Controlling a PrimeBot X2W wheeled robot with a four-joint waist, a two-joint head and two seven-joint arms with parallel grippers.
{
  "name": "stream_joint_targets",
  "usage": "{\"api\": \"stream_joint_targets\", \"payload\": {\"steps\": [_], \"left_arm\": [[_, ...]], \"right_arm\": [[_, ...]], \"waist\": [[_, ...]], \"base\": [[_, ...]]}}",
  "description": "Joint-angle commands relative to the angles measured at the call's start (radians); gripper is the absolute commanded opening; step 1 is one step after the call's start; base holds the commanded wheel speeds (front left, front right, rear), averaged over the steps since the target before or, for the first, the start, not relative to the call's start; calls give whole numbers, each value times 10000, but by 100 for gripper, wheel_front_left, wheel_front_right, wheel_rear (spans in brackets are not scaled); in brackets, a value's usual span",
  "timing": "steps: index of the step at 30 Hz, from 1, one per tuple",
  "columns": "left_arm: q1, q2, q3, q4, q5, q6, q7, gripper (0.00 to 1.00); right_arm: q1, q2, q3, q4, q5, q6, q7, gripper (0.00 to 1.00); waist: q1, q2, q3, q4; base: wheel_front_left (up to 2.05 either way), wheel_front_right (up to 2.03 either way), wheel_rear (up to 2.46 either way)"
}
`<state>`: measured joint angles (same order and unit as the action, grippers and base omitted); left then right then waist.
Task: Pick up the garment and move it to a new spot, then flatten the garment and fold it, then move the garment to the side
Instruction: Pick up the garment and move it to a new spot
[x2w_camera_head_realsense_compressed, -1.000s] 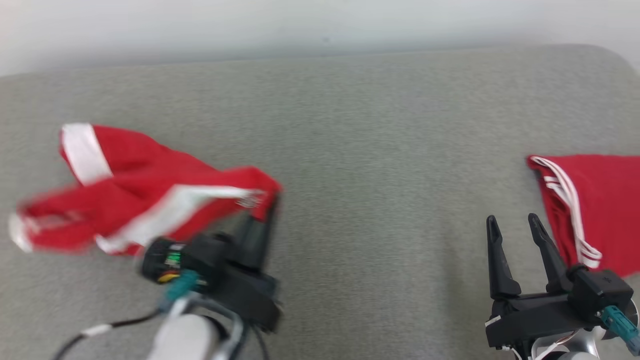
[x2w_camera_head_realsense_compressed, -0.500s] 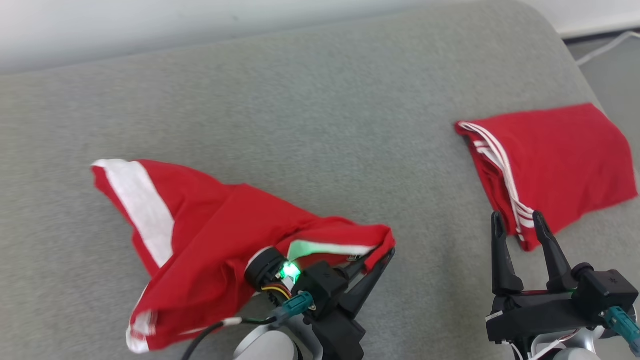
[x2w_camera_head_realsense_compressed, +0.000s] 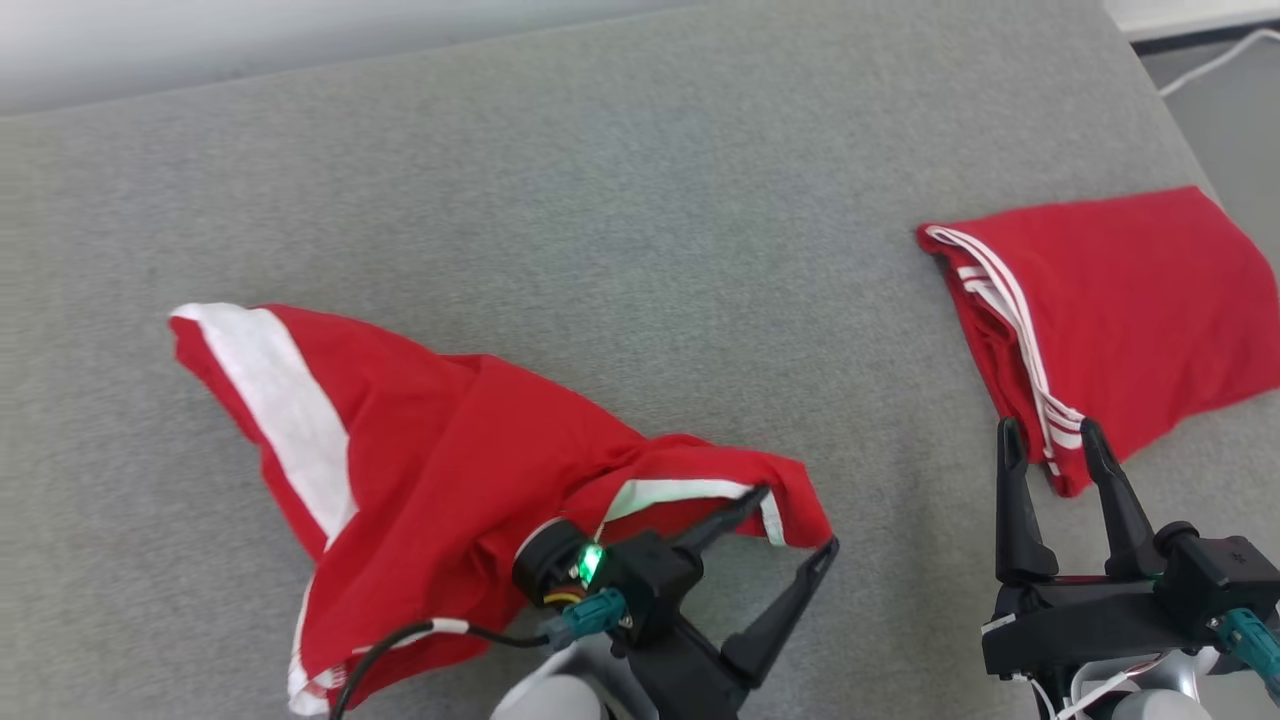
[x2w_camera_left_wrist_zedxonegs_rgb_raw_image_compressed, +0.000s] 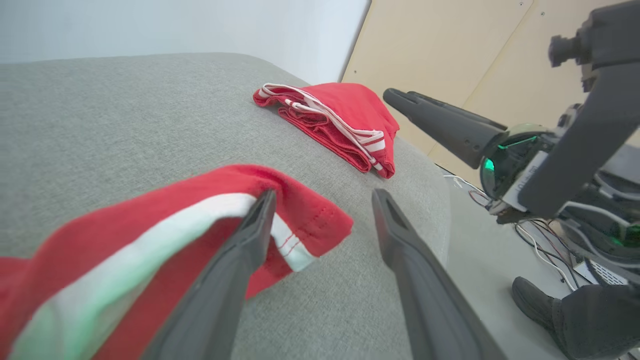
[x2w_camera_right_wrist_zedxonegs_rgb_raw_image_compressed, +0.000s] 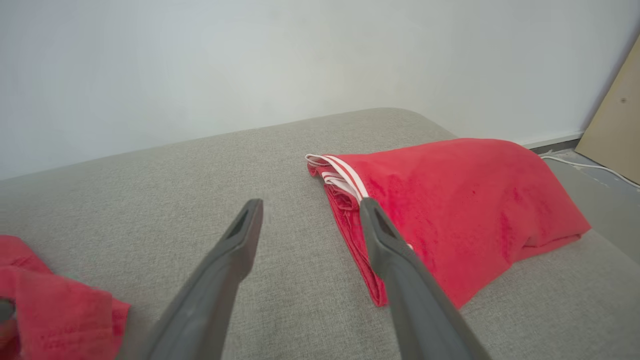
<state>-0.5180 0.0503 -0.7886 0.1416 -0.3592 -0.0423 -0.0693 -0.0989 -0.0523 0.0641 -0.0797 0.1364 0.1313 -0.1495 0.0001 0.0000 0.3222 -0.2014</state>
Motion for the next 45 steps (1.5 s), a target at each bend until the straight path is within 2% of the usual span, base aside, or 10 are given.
{"api": "stream_joint_targets", "payload": {"steps": [1,3,6,8,12,19,23,26,33,45], "left_arm": [[296,66,-43,-181,-163,-74,56,100],[600,365,25,-603,-409,-58,247,100],[847,523,114,-912,-576,-2,333,100],[982,821,318,-1223,-466,231,356,100],[1270,1313,989,-1782,-261,975,59,100],[1594,1999,2733,-2194,-117,2366,-877,100],[1804,2352,3702,-2203,-214,2933,-1350,100],[1999,2587,4283,-2190,-275,3192,-1600,100],[2854,3195,5184,-2051,-107,3383,-1896,100],[4107,3578,5156,-2291,-55,3403,-1770,100]], "right_arm": [[-24,7,-52,5,-97,-9,18,100],[58,10,-119,-39,-153,-9,95,100],[101,10,-167,-83,-189,-9,149,100],[119,6,-223,-127,-210,-9,209,100],[155,-24,-312,-238,-251,-9,314,100],[160,-90,-277,-375,-306,-9,491,100],[196,-154,-221,-361,-293,-9,572,100],[248,-224,-167,-329,-241,-9,617,100],[478,-407,202,-180,-127,-9,687,100],[1339,-369,550,-363,-207,-9,857,100]], "waist": [[-1,0,-467,519],[-1,0,-706,823],[-1,0,-855,1011],[-1,0,-954,1181],[-1,0,-1108,1484],[-1,0,-1299,1803],[-1,0,-1455,1928],[-1,0,-1602,2012],[-1,0,-2116,2069],[-1,0,-2806,1993]], "base": [[0,0,0],[0,0,0],[0,0,0],[0,0,0],[0,0,0],[0,0,0],[0,0,0],[0,0,0],[0,0,0],[0,0,0]]}}
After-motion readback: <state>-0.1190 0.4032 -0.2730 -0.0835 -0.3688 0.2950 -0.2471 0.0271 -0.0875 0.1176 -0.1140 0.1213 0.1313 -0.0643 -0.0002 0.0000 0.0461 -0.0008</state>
